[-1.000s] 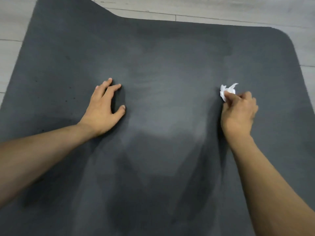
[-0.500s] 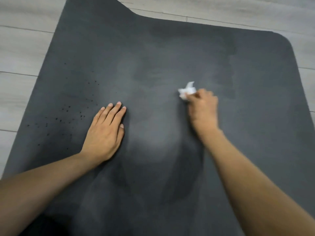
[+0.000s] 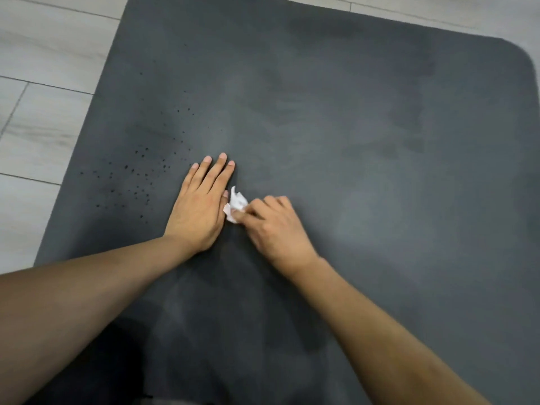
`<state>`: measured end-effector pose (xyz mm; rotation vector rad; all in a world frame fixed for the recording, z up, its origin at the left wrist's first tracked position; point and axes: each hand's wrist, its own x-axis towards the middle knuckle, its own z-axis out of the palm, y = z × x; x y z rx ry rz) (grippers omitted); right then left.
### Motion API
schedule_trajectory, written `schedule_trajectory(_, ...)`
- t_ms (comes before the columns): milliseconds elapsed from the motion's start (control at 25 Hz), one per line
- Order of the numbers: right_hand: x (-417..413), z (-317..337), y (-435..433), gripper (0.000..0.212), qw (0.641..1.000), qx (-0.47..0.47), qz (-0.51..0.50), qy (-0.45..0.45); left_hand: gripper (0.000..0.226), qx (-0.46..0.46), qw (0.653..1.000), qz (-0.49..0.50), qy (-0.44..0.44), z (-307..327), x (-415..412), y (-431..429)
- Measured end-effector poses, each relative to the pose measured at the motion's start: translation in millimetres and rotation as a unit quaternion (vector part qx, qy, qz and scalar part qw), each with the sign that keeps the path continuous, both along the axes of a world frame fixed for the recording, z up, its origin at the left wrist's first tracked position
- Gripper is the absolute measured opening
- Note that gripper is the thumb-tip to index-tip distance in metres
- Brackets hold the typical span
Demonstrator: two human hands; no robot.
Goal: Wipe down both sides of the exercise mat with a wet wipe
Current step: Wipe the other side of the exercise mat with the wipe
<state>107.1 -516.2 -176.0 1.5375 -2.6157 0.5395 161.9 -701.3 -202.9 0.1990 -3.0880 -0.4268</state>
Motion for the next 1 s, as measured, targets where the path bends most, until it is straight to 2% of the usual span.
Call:
schedule_trajectory(40,-27,-3,15,0.022,0.998,0.004,-0.03,0.047,0.059,-0.003,1.0,0.002,0.002,0,-1,1)
schedule_trajectory(120,-90,-6,54,0.022,0.978,0.017,-0.191,0.08,0.057,-0.018,1.0,0.01,0.008,-1,-1,3)
schedule_trajectory(200,-136,1,91,0.028,0.936,0.054,-0.346,0.032,0.057,-0.022,1.0,0.019,0.011,0,-1,6)
schedule_trajectory(280,-140,2,90,0.033,0.901,0.059,-0.429,-0.008,0.057,-0.026,0.999,0.02,0.014,1,-2,8)
schedule_trajectory(360,-110,2,69,0.035,0.905,0.016,-0.424,-0.014,0.057,-0.031,0.999,0.024,0.019,1,-2,9)
schedule_trajectory(440,-63,-2,55,0.025,0.946,-0.012,-0.324,-0.021,0.057,-0.031,0.999,0.026,0.026,0,-1,10)
schedule_trajectory(520,-32,-3,55,0.019,0.968,-0.012,-0.243,-0.061,0.056,-0.025,0.999,0.021,0.028,1,-1,9)
schedule_trajectory(640,-56,19,57,0.02,0.961,0.006,-0.235,-0.148,0.057,-0.029,0.999,0.022,0.024,3,-1,10)
schedule_trajectory(760,-77,26,60,0.025,0.953,0.011,-0.25,-0.171,0.059,-0.033,0.999,0.036,0.014,5,-3,11)
schedule_trajectory(920,-84,3,84,0.006,0.953,0.01,-0.303,-0.025,0.06,-0.03,0.999,0.041,0.009,4,-5,12)
schedule_trajectory(1000,-84,-4,83,0.005,0.955,0.008,-0.295,-0.008,0.061,-0.034,0.999,0.037,0.006,5,-8,9)
